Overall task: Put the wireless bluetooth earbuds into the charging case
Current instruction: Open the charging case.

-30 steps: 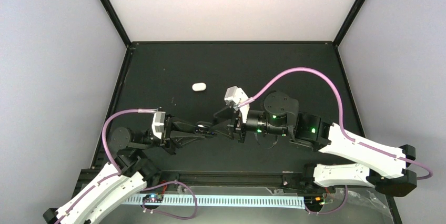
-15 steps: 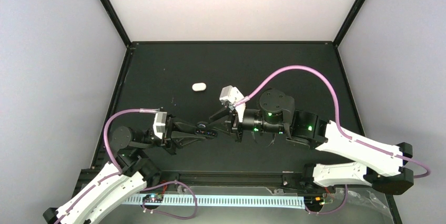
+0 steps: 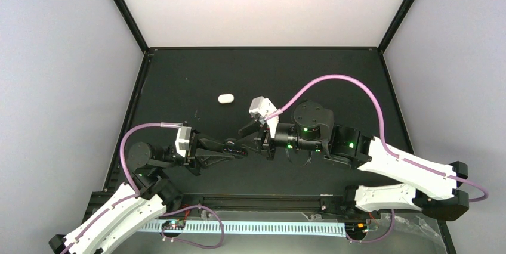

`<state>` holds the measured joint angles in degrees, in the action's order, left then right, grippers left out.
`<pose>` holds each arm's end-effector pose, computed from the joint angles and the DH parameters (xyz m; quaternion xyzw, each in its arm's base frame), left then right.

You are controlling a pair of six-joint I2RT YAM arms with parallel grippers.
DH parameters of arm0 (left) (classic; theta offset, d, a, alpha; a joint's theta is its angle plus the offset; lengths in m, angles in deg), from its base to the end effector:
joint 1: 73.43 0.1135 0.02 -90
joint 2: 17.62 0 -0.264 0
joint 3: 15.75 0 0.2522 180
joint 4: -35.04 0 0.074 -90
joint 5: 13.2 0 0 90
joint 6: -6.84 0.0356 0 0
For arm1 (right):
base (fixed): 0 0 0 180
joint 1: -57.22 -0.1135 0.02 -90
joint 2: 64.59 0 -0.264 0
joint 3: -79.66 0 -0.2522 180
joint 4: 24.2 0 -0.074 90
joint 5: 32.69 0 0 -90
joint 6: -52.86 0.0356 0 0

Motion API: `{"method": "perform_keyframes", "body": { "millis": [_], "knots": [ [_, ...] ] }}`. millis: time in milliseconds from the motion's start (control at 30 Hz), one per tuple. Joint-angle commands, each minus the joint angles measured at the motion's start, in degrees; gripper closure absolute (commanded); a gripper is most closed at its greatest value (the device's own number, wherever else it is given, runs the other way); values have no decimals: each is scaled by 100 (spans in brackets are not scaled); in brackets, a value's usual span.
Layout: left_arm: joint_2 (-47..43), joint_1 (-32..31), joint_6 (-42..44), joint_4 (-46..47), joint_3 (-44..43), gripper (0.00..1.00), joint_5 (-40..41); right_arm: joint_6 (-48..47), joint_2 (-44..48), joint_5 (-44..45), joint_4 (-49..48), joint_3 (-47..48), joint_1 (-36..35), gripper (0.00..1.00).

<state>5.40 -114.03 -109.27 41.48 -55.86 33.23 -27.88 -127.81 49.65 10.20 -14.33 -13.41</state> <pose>0.0672 -0.0899 0.3307 0.3721 0.4657 -0.5969 0.5369 0.0753 0.2286 0.4249 -0.4309 0.6435 0.4445 0.4502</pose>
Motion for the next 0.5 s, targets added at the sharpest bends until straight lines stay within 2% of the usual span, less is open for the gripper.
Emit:
{"method": "perform_keyframes", "body": {
  "millis": [0, 133, 300, 367, 467],
  "knots": [
    [-24, -36, 118, 32, -135, 98, -28, -50, 195, -25, -50, 13, 6, 63],
    [-70, -39, 174, -75, -96, 98, 70, 28, 414, -172, -202, -69, 4, 53],
    [-129, -38, 184, -103, -39, 98, 163, 102, 629, -108, -216, -132, 6, 49],
    [-144, -38, 197, -141, -37, 98, 185, 143, 774, 280, -290, -283, 7, 48],
    [-195, -41, 228, -266, -54, 98, 212, 290, 1010, 1349, -389, -624, 107, 48]
  ]
}}
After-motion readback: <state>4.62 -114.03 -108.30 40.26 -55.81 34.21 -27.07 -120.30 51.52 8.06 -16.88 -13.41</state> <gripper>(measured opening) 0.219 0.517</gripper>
